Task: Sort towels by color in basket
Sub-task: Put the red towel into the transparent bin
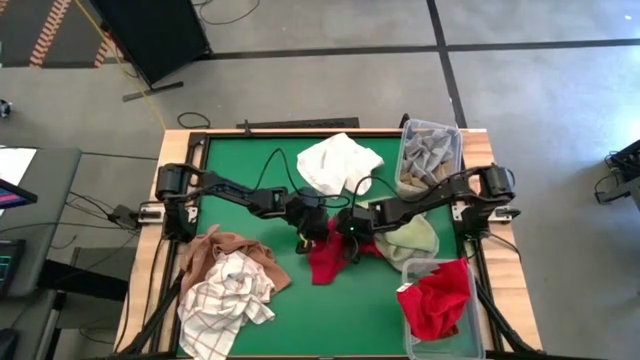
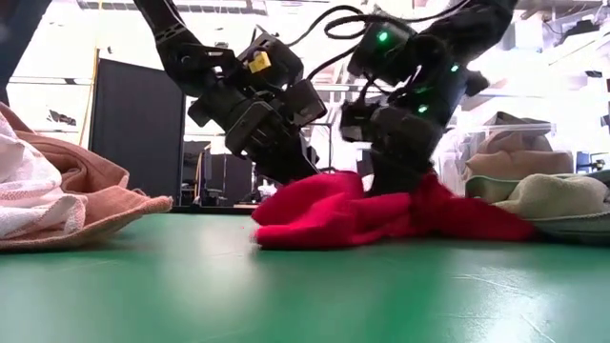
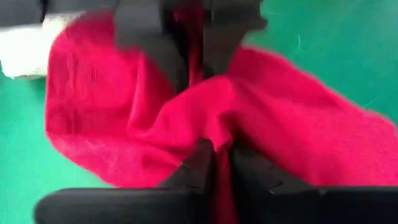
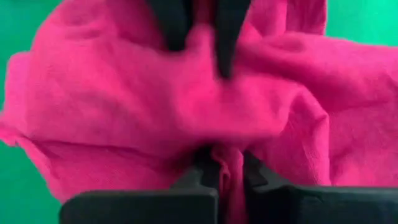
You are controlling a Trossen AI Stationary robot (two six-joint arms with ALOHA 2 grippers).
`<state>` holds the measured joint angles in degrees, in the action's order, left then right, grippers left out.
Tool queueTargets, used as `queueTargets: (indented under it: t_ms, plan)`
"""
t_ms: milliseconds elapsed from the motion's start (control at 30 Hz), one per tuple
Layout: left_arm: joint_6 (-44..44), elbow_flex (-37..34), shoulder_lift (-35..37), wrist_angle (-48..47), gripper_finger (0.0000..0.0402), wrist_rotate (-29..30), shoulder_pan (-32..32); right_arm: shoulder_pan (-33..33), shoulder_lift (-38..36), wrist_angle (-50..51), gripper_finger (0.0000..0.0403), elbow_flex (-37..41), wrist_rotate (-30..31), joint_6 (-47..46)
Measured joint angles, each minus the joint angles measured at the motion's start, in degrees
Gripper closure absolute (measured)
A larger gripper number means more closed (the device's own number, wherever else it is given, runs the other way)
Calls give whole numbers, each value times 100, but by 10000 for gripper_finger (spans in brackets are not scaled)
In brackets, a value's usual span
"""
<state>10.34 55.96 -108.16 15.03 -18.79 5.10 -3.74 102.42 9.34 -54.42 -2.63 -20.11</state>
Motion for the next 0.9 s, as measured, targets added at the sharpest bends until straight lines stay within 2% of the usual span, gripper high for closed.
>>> queueTargets:
  t_ms: [300, 400, 500, 667, 900]
  plan:
    - [-98, 0, 1, 477, 259, -208, -210, -554, -1594, 653, 374, -1, 111, -179]
    - [-242, 0, 2, 933, 239, -578, -309, -835, -2282, 926, 374, -7, 201, -228]
    - [-352, 74, 2, 1246, 229, -877, -416, -1165, -2937, 1378, 374, -12, 282, -252]
    - [-204, 234, 77, 1263, 227, -949, -560, -2020, -4044, 2265, 374, -14, 329, -177]
    - [-34, 247, 314, 1024, 227, -940, -605, -3340, -5239, 2741, 374, -16, 1059, -1171]
